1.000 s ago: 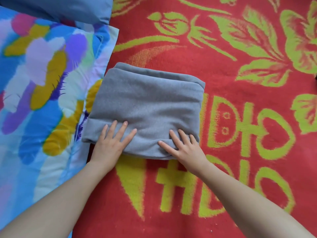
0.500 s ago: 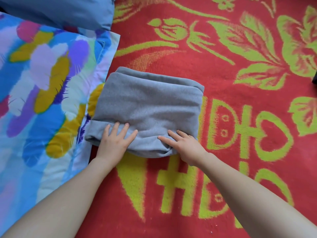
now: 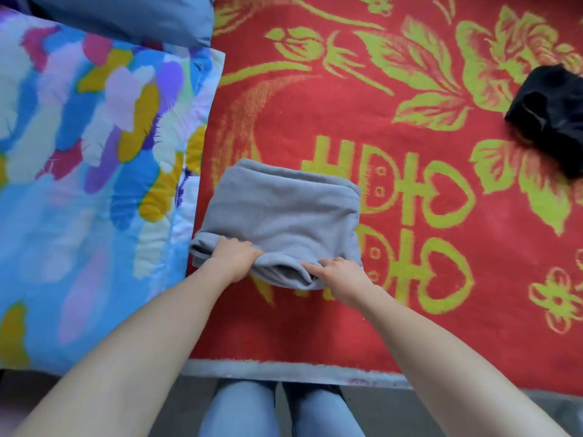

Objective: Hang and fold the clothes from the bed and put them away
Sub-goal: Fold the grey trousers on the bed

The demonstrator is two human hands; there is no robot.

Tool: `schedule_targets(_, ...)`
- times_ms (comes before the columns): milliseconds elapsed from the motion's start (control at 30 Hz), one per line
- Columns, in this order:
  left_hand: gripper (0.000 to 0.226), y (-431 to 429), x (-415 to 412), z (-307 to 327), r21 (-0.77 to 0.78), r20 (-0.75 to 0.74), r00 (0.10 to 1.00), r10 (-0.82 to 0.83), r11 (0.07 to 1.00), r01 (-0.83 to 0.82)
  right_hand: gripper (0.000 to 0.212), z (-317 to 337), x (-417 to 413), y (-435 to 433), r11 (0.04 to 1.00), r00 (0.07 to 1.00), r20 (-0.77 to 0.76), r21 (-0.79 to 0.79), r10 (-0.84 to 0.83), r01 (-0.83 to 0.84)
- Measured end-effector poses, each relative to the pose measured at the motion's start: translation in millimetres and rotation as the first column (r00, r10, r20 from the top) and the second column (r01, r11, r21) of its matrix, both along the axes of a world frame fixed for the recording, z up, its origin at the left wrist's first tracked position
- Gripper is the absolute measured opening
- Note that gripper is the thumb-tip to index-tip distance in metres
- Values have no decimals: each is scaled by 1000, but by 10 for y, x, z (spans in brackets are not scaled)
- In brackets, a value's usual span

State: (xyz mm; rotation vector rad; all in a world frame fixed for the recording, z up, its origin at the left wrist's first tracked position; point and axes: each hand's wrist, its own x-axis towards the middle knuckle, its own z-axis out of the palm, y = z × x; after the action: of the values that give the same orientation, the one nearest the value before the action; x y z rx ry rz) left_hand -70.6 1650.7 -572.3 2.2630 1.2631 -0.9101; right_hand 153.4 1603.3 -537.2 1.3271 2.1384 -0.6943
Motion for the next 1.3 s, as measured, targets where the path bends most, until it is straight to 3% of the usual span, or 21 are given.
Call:
schedule_targets(167,49,-974,-65,358,-69,122,992,21,998,-13,69,519,196,-780,996,998,-14,63,57,-56)
schedule_targets(233,52,-1252,-95,556,28,165,986,38,999,-43,72,763,258,-926,963,989,-12,229,147,-140)
schedule_targets(400,72,-1602,-211,1156,344,473,881,17,917,-203,61,1187,349,-995,752,913,-109,609,394,-252)
schedule_targets(533,88,-1916,-249,1548,503,547,835,58,775,-383,56,1509,353,-955,563,786,-160,781,598,-269)
schedule_targets(600,70,-2213,-202,1689,618,534,846,17,674,-404,48,1686,403,-994,472,700,-134,823,701,-316)
schedule_targets(667,36,-2556,-132,1811,692,534,845,26,561,-454,43,1843,446,-1051,398,616,-127,858,777,-324)
schedule_targets(700,33,-2654,-120,1870,696,537,842,53,537,-477,42,1888,445,-1064,380,589,-129,866,798,-325)
schedule_targets(833,43,-3147,87,2187,737,529,832,165,397,-547,36,2194,508,-1275,282,472,-95,897,876,-341)
schedule_targets(933,43,-3572,215,2366,794,490,845,214,289,-534,46,2422,486,-1464,232,387,-80,902,919,-365)
schedule_targets(1100,47,-4211,208,2499,794,482,807,342,220,-567,57,2499,222,-1793,235,268,-131,883,955,-406)
schedule_targets(1200,46,-4696,197,2518,791,489,760,428,150,-593,64,2503,-40,-2006,191,169,-128,879,977,-436)
schedule_targets(1233,49,-4857,195,2493,786,487,741,463,137,-603,66,2486,-127,-2071,165,121,-124,885,985,-436)
schedule_targets(1300,75,-5252,175,2433,751,504,675,538,113,-651,63,2458,-371,-2270,105,7,-113,892,994,-439)
